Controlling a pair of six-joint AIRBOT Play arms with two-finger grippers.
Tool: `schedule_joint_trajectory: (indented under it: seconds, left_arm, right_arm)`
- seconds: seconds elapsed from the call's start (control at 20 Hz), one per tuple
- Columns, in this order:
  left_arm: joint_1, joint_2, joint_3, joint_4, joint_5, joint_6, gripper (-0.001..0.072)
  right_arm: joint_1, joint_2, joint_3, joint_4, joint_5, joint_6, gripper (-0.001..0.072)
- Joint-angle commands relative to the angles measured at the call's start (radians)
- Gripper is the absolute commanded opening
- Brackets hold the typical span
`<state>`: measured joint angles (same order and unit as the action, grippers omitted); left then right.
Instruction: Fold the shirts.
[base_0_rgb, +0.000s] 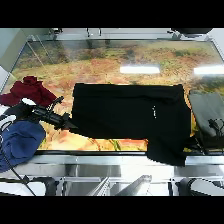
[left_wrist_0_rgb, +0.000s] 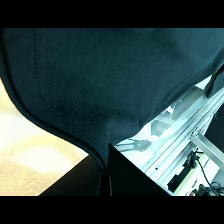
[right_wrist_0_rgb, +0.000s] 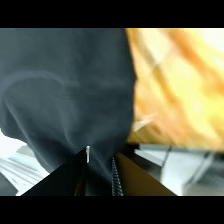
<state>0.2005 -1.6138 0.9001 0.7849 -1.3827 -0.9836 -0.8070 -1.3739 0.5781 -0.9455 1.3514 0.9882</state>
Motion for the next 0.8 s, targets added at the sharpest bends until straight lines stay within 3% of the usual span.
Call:
schedule_joint_trajectory:
  seconds: [0.0,0.25,0.3,0.5,0.75]
  left_arm:
    - [-0.001,0.000,0.001,0.000,0.002,0.000,0.0015]
    - [-0.001,0.000,0.001,0.000,-0.008,0.000,0.0016]
    - [0.000,0.000,0.001,0.000,-0.015,0.000,0.0016]
    - [0.017,0.000,0.033,-0.050,-0.108,0.029,0.0021]
    - [0.111,0.000,0.117,-0.097,-0.290,0.015,0.0021]
  right_arm:
    - [0.026,-0.061,-0.006,0.056,-0.004,-0.039,0.0186]
    - [0.038,-0.097,0.000,0.061,0.089,-0.030,0.0165]
    - [0.038,-0.097,0.011,0.061,0.123,-0.014,0.0015]
    - [0.037,-0.097,0.134,0.108,0.309,0.032,0.0017]
    - [0.037,-0.096,0.307,0.274,0.341,0.050,0.0017]
